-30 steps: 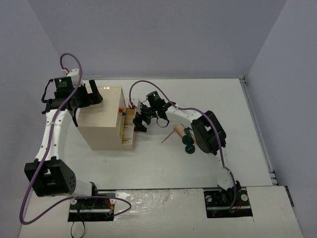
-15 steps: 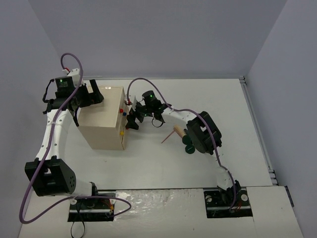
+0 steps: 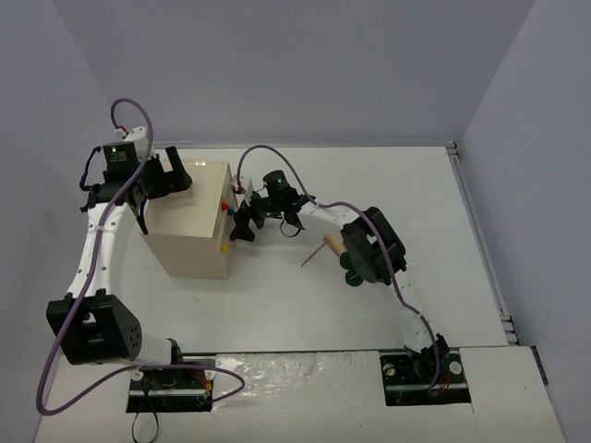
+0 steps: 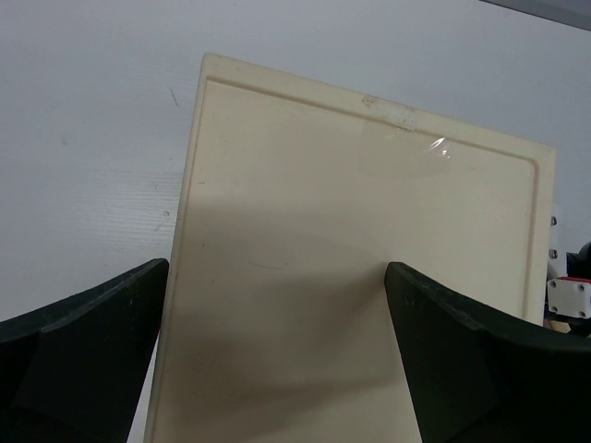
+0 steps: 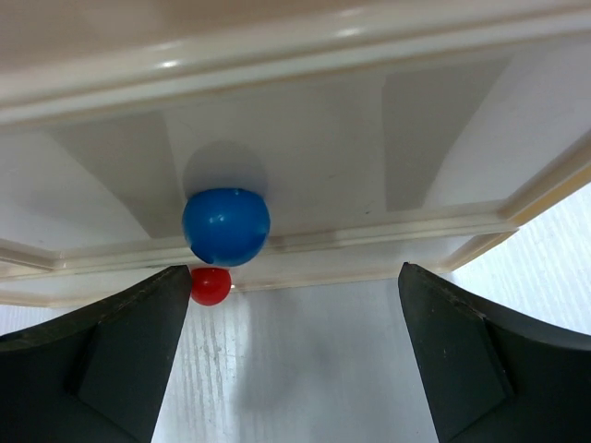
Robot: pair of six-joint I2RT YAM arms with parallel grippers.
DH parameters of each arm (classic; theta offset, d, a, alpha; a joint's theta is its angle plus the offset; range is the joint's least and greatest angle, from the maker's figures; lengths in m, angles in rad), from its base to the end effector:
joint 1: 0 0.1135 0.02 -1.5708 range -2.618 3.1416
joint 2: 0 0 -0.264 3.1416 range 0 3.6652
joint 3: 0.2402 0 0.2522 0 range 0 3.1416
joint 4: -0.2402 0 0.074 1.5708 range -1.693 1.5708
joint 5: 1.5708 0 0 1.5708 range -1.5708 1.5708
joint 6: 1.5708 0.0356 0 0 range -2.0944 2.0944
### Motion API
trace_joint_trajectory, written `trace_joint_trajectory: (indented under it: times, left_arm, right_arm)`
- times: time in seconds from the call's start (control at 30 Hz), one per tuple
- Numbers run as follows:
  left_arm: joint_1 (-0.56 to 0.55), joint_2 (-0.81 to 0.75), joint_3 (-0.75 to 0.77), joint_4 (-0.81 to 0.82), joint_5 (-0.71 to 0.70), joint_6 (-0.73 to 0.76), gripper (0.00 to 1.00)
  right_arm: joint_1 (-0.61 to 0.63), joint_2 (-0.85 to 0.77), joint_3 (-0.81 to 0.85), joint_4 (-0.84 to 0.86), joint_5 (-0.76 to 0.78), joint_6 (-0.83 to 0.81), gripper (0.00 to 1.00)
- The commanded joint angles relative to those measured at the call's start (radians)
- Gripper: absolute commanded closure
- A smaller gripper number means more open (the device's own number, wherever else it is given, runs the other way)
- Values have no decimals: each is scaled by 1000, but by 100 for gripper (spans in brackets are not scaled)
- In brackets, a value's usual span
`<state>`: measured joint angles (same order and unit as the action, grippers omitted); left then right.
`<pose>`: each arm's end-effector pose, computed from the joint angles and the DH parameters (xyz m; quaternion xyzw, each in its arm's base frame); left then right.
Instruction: Organize the makeup
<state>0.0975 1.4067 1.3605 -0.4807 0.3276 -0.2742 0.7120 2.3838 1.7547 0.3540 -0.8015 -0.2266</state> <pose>0.3170 0.0195 0.3684 -0.0781 0.8555 -0.1842 0.4775 0.3922 0.3723 0.1725 -0.5420 0.5484 0.4355 0.4646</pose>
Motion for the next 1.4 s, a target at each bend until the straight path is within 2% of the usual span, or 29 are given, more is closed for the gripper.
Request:
trace_joint_trajectory:
  times: [0.0,0.17,0.3,0.5,0.7,0.97,1.03,1.17,1.37]
  left_arm:
    - [-27,-14,2,-8,71,-60,3]
    - [-24,-26,30,-31,38,-51,3]
    - [-19,-63,91,-62,-53,-18,3]
    - [-20,-171,143,-56,-158,28,3]
    - [-46,-285,38,-1,-94,38,3]
    - [-163,-356,-111,5,-149,114,3]
    - [-187,-360,-134,14,-159,125,3]
    - [-191,-355,-175,36,-163,127,3]
    - [-190,-337,-207,55,-156,122,3]
  right_arm:
    - [19,-21,101,158,-19,32,8]
    - [6,-69,86,91,8,0,8]
    - [-16,-184,-25,69,47,-10,8]
    - [-13,-359,-98,-91,110,-80,8]
    - [17,-463,-151,-141,131,-77,10]
    - [97,-475,-227,-147,178,-63,18]
    - [111,-467,-247,-138,188,-63,23]
    - [126,-443,-262,-116,194,-56,32]
    - [149,-407,-236,-110,198,-53,40]
